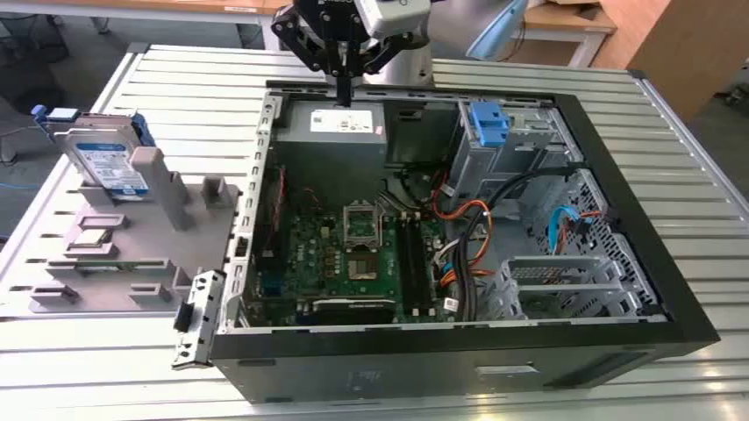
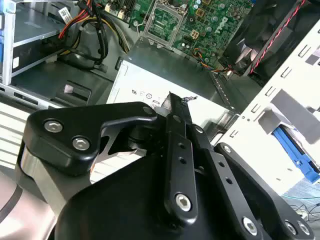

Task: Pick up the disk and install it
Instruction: 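Reach for the disk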

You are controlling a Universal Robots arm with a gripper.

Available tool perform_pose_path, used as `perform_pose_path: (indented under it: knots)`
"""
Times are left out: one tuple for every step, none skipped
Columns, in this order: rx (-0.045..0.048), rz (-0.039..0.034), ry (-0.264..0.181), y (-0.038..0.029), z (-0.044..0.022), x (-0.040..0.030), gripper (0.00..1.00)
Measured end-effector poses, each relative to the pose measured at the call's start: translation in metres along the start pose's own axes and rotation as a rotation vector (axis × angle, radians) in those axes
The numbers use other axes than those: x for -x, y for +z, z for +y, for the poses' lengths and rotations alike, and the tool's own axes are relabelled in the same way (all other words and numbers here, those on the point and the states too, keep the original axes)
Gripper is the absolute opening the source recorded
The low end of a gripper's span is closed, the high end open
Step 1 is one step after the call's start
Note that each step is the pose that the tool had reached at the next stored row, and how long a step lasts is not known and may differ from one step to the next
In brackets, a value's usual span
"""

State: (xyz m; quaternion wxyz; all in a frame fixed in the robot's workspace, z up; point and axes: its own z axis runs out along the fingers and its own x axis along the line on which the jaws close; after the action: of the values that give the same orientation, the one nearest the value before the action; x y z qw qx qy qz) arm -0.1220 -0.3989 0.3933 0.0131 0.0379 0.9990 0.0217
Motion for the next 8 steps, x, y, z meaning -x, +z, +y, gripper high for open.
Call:
perform_pose_path:
  knots:
    - [0.0000, 0.0000, 0.000, 0.0000, 0.0000, 0.0000, 0.11]
    - [0.0000, 0.0000, 0.000, 0.0000, 0.0000, 0.0000, 0.11]
    - [0.0000, 0.0000, 0.000, 0.0000, 0.0000, 0.0000, 0.11]
    - [0.0000, 0.0000, 0.000, 0.0000, 0.0000, 0.0000, 0.11]
    - [0.0000, 0.0000, 0.000, 0.0000, 0.0000, 0.0000, 0.11]
    - [0.0000, 0.0000, 0.000, 0.0000, 0.0000, 0.0000, 0.11]
    - [0.0000, 0.0000, 0.000, 0.0000, 0.0000, 0.0000, 0.11]
    - [0.0000, 0.0000, 0.000, 0.0000, 0.0000, 0.0000, 0.11]
